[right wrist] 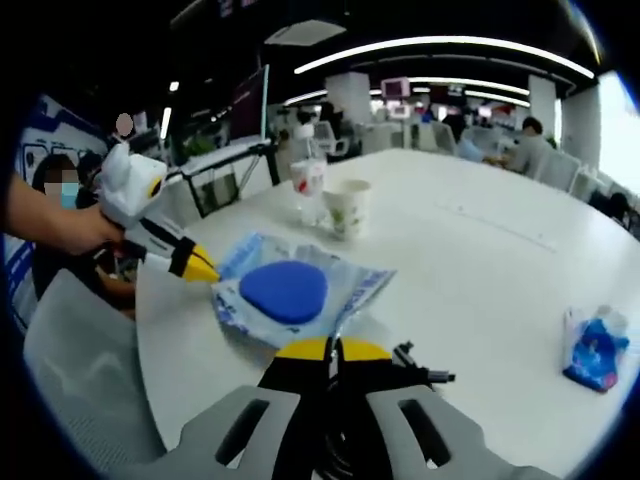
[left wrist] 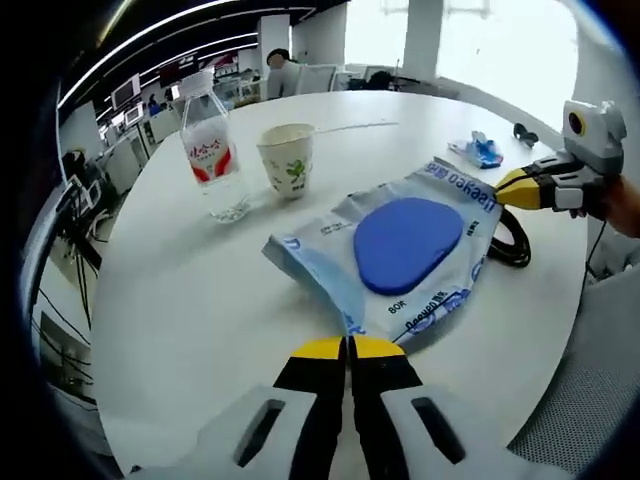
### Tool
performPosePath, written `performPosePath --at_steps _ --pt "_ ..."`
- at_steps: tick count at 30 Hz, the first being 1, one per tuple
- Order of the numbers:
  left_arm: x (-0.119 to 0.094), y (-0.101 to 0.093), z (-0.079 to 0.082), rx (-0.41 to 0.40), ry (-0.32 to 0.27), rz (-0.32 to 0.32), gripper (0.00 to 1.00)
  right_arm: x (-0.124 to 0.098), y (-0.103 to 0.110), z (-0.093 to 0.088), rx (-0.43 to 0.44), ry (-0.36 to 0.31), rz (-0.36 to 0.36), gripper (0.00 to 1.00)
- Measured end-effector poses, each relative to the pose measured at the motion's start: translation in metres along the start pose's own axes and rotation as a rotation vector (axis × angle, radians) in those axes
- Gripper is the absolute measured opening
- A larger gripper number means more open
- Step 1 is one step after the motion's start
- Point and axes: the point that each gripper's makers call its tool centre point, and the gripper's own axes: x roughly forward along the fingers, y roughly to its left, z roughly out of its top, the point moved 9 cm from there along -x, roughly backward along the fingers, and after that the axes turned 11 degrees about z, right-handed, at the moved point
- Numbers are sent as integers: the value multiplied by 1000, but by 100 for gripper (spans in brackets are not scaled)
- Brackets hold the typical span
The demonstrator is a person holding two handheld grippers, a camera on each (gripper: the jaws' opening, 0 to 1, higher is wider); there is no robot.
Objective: Arrange the tabletop items into an orderly group along one side of the table until the central work area is clear of visible clutter.
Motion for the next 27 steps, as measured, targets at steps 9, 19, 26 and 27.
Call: performPosePath --at_steps 9,19,26,27 --pt "1 -6 17 14 -34 -2 0 -16 -9 1 53 -56 -36 0" --pt "6 -13 33 68 -74 9 0 -26 -15 -2 92 -90 -69 0" --pt "11 -19 42 94 -90 12 0 -32 -20 -7 114 -105 -90 0" --pt "11 -20 44 96 -95 12 0 -33 -21 -7 119 -108 -93 0"
